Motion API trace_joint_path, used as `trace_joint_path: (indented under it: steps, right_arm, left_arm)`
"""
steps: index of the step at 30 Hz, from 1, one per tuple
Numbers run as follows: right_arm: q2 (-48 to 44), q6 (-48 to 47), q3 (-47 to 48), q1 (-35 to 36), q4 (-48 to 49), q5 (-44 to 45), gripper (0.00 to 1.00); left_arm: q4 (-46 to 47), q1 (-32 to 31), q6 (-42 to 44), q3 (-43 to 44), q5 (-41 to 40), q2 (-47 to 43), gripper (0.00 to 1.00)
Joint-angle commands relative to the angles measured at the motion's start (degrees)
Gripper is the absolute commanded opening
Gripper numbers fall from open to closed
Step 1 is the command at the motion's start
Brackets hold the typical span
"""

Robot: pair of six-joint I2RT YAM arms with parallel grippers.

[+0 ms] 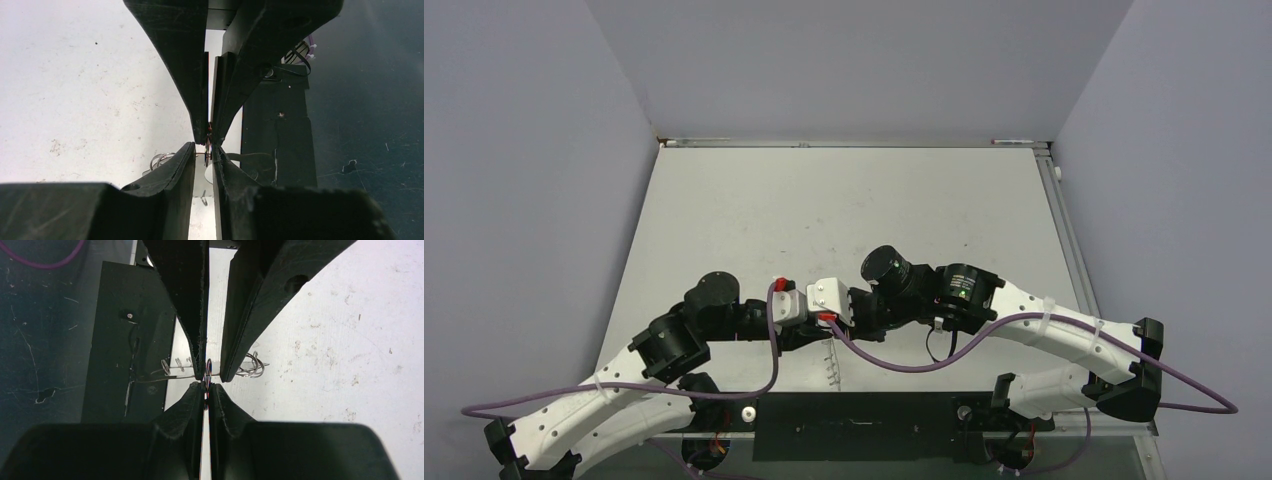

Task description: Put the keys on the keyring

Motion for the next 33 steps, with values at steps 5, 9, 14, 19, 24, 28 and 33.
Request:
trace_joint_path:
  steps: [5,9,14,19,24,28,33]
  right_arm:
    - [-1.6,-0.4,2.3,0.6,3.5,-0.3,0.05]
    - [-1.9,-0.4,2.1,0.6,4.1,-0.3,0.05]
    - [-3.2,0.0,1.3,0.6,5.8,0.7,0.05]
    - [-6.6,1.3,-1.5,0.6,9.7,3.2,0.35]
    - [-12.2,3.1,-5.9,0.5,15.7,7.3,0.54]
    - [-17.9,4.4,-11.3,0.4,22.3,7.8,0.57]
    - [-20.1,6.4,-16.7,0.3,29.1,7.7,0.57]
  left_arm:
    - [3.7,-0.3,-0.4,0.6,0.2,0.6,0.11]
    - [4.5,-0.3,-1.1,0.2,1.0,1.5,0.00]
    - [5.5,-0.3,-1.9,-0.5,0.6,0.7,0.00]
    - [8.9,1.1,-3.8,-2.9,0.3,-2.5,0.00]
    - [14.0,4.9,-6.5,-5.1,3.6,-5.9,0.00]
    - [17.4,7.2,-9.2,-6.8,5.8,-8.4,0.00]
    - [19.9,7.6,-9.9,-7.9,6.9,-9.7,0.00]
